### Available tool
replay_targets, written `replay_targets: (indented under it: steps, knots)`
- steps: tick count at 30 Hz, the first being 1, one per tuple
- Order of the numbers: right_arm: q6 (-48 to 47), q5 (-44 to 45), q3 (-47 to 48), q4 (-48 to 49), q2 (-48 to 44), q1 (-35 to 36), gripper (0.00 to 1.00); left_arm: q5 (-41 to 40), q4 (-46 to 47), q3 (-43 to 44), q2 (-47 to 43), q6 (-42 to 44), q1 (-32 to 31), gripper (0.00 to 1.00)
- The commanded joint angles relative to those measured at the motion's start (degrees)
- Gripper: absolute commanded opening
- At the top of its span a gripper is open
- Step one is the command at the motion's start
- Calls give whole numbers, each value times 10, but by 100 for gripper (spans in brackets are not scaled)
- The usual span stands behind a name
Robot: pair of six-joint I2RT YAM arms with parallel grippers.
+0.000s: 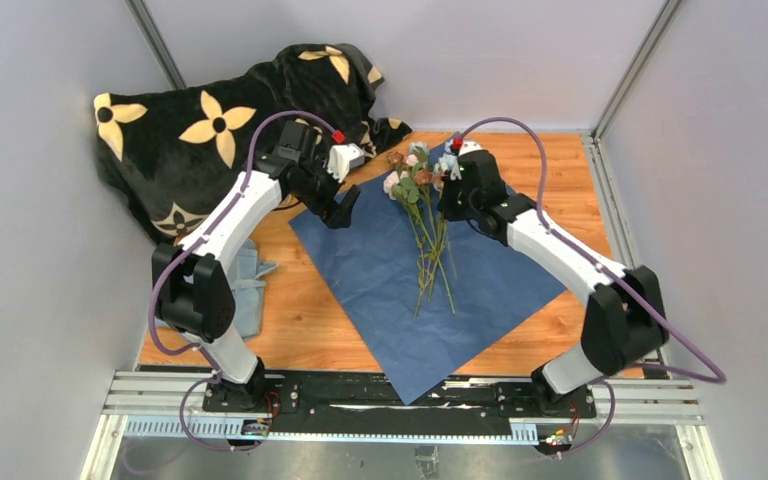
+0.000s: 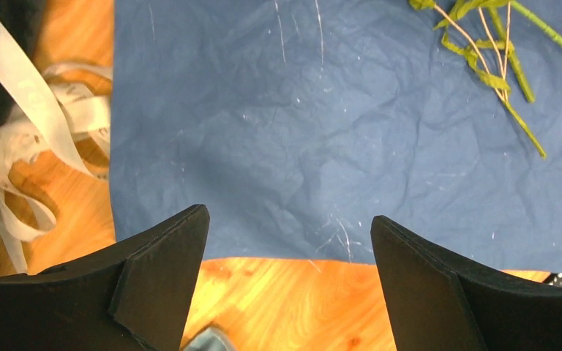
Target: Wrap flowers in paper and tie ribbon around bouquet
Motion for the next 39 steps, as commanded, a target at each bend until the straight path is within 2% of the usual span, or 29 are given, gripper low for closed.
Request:
replay_targets:
  steps: [1,5,7,11,13,15,19,23,27,29,31,34,39]
  knots:
    - [38,-5,28,0,79,13,0,7,-36,-23,-32,15,4,91]
    - [52,24,69,-15,141,14,0,6,-39,-44,-62,14,4,91]
    - [51,37,97,-36,167,14,5,8,-39,-51,-77,13,4,91]
    - [10,45,156,-106,183,14,41,13,-39,-73,-106,18,4,91]
    - [-24,52,174,-152,160,14,53,21,-40,-93,-127,34,3,91]
    - [-49,56,164,-181,125,13,58,31,-49,-116,-153,64,2,91]
    - [-126,-34,97,-220,50,13,59,-1,-100,-167,-198,147,-14,87]
    - [-111,-124,21,-245,6,13,57,-101,-128,-229,-229,255,-115,84]
    - [-79,-203,-64,-246,-48,14,54,-36,-94,-314,-282,390,-234,85]
    - [-53,-232,-126,-241,-88,15,53,-10,-36,-374,-313,441,-284,86]
    - [1,-245,-185,-239,-119,16,52,-1,64,-450,-341,446,-329,87]
    - [69,-258,-263,-244,-154,20,49,-36,270,-539,-360,376,-407,89]
    - [148,-265,-365,-239,-223,37,47,-83,404,-587,-317,321,-499,89]
